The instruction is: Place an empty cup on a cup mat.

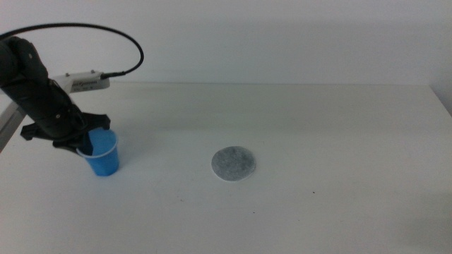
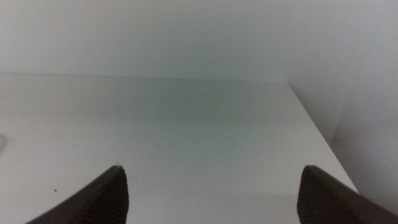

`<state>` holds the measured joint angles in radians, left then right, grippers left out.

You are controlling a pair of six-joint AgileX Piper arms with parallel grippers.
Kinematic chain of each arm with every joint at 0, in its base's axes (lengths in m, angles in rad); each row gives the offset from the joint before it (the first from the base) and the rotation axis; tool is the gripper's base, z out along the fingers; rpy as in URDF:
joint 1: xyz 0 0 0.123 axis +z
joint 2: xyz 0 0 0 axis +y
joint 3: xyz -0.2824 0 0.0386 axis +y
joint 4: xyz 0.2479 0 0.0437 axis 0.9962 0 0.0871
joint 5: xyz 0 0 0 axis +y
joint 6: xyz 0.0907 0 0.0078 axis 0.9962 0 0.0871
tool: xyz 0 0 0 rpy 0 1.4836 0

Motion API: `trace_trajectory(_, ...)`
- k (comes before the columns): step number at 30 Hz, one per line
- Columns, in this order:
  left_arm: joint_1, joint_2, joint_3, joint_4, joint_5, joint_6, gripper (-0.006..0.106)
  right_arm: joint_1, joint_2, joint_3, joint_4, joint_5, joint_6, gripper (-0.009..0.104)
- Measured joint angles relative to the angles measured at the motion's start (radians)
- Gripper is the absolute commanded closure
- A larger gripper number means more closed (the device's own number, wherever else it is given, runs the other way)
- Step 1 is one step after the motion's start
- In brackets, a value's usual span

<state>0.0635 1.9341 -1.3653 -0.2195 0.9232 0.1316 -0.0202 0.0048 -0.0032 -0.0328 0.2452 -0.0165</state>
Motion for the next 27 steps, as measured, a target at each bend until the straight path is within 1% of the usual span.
trace_trajectory(4,-0.057,-0.035,-0.014,-0.034,-0.008,-0.034,0.102,0.000,0.000,0.000,0.000,0.000,0.000,0.002)
trace_trajectory(9,-0.216,-0.039,-0.106,-0.065,0.042,-0.101,0.102,0.000,0.000,0.000,0.000,0.000,0.000,0.002)
trace_trajectory(16,-0.434,0.019,-0.234,-0.062,0.044,-0.192,0.102,0.000,0.000,0.000,0.000,0.000,0.000,0.002)
trace_trajectory(22,-0.510,0.116,-0.339,-0.049,0.066,-0.248,0.102,0.000,0.000,0.000,0.000,0.000,0.000,0.002)
trace_trajectory(27,-0.522,0.172,-0.379,-0.047,0.080,-0.259,0.102,0.000,0.000,0.000,0.000,0.000,0.000,0.002)
